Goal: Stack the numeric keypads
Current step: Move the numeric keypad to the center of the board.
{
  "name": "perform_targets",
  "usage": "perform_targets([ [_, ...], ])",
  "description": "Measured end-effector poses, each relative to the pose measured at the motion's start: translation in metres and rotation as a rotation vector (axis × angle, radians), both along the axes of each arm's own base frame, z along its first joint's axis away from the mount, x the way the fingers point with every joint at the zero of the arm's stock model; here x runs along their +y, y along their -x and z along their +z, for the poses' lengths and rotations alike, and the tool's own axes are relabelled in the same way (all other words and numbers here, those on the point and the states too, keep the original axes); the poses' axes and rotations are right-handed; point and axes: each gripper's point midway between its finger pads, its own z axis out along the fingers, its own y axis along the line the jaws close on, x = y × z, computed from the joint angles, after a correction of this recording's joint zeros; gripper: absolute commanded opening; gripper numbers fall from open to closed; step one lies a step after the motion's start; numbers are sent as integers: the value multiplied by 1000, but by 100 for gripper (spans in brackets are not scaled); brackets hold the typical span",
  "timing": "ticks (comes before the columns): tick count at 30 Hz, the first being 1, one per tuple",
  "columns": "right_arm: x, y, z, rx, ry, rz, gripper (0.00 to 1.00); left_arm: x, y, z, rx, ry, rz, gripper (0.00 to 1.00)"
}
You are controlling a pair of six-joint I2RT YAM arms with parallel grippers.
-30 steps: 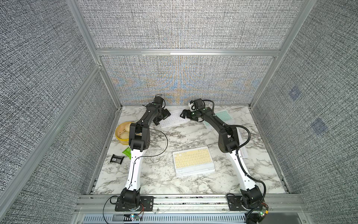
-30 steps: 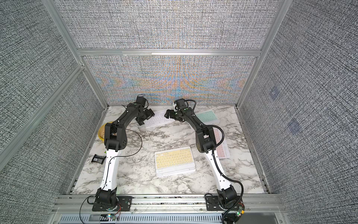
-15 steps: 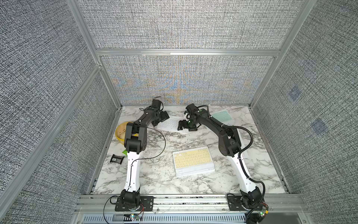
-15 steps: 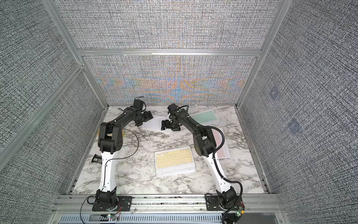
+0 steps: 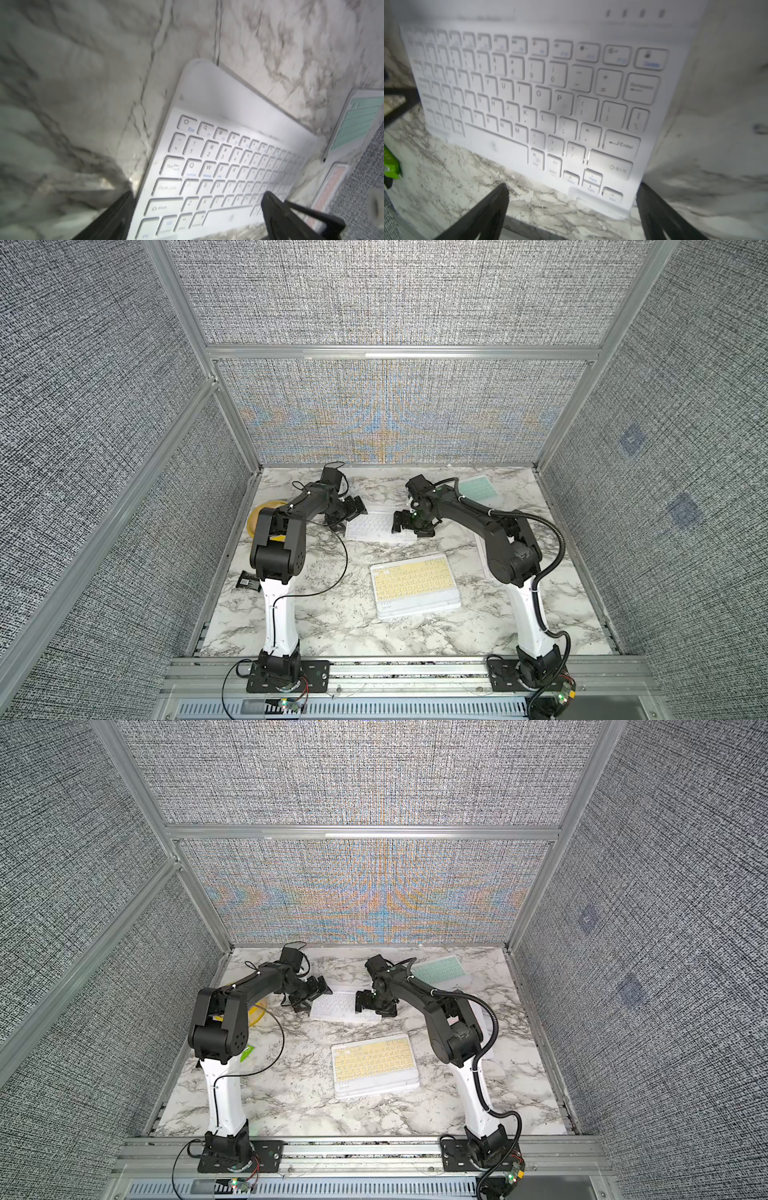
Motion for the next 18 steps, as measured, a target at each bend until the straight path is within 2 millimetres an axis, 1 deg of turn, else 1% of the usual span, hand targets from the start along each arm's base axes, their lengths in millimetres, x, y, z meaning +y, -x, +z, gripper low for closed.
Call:
perform_targets([
  [2, -5, -13, 5, -28, -41, -58, 95, -7, 10, 8, 35, 45, -9, 95],
  [4, -5, -25, 15, -69, -74, -88, 95, -10, 14, 16, 49, 74, -18, 95],
  [7, -2, -39, 29, -118, -90, -106, 95, -6, 11, 20, 57, 84, -7, 95],
  [9, -1, -47, 34, -140, -84, -115, 95, -4, 11, 18, 67, 77, 0, 95],
  [12, -4, -53, 27, -144, -55, -133, 95, -3, 11, 15, 78, 56, 1, 95],
  [18, -4, -51, 5, -107, -15, -135, 95, 3, 9, 4, 84, 16, -4, 95],
])
